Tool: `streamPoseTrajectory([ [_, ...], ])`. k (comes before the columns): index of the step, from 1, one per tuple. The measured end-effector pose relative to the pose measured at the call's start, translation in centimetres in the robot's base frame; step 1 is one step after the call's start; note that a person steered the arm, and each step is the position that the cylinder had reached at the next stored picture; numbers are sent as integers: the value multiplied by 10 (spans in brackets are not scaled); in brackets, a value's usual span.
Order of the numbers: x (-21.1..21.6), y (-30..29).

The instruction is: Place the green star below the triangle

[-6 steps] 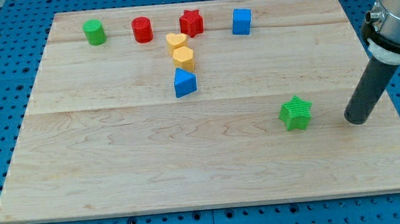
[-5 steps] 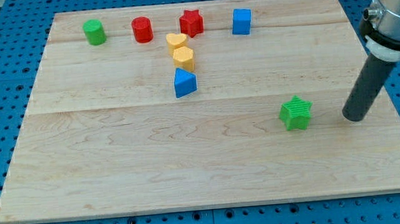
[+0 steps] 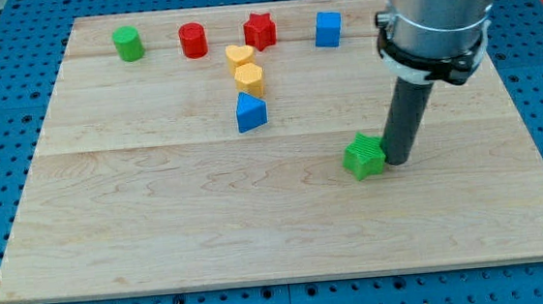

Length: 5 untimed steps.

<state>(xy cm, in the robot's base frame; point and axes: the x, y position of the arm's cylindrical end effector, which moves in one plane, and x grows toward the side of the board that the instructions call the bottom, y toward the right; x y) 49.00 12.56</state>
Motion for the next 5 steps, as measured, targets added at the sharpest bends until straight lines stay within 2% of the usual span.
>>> streamPoseTrajectory([
  [3,0,-84],
  [4,0,-89],
  [5,19,-91],
])
